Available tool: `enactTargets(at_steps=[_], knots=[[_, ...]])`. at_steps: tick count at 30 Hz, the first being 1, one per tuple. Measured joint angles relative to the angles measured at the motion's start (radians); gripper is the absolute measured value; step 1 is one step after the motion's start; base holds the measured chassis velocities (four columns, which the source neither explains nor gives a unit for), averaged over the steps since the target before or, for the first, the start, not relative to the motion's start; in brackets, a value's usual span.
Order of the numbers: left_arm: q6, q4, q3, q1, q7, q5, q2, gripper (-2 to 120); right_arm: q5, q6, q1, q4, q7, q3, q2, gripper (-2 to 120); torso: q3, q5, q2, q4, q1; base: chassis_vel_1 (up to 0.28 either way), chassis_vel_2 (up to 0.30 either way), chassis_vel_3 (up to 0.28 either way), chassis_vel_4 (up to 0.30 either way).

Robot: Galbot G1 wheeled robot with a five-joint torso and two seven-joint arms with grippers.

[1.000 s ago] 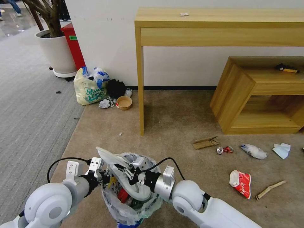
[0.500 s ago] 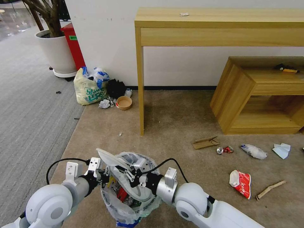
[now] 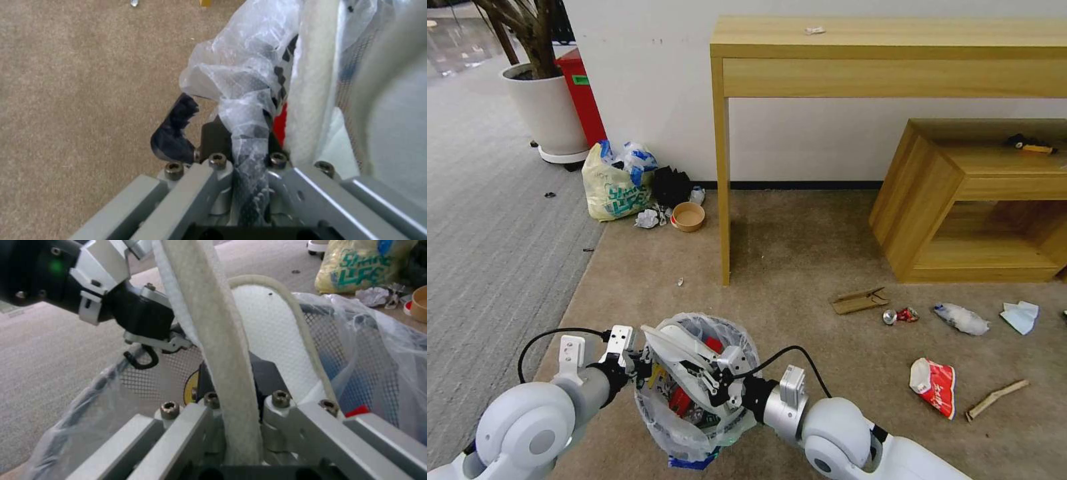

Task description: Pick up the trash bin and place the garbage on the floor into it.

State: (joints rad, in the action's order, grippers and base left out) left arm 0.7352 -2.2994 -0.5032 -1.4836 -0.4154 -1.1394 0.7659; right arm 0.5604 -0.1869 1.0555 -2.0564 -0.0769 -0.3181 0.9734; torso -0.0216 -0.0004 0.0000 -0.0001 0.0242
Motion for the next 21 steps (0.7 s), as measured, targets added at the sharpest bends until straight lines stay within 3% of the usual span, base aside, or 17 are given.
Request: enactTargets(at_steps=[2,6,21], knots=[[0.0,0.0,-0.001,0.0,0.0,0.0,0.001,0,-0.009,-0.003,0.013,-0.006,0.004,0.006,-0.005,3,0.0,0.0,0.0,-0.0001,0.0,0.0,0.0,0.0,0.0],[0.0,0.002,-0.003,0.004,-0.001,0.0,0.001,0,-0.039,-0.002,0.043,-0.005,0.009,0.021,-0.012,15,0.0,0.0,0.0,-0.0001,0.0,0.0,0.0,0.0,0.0],[0.0,0.01,-0.004,0.0,0.0,0.006,0.002,0,-0.033,-0.003,0.068,-0.076,0.033,0.118,-0.037,74,0.0,0.0,0.0,0.0,0.0,0.0,0.0,0.0,0.0]])
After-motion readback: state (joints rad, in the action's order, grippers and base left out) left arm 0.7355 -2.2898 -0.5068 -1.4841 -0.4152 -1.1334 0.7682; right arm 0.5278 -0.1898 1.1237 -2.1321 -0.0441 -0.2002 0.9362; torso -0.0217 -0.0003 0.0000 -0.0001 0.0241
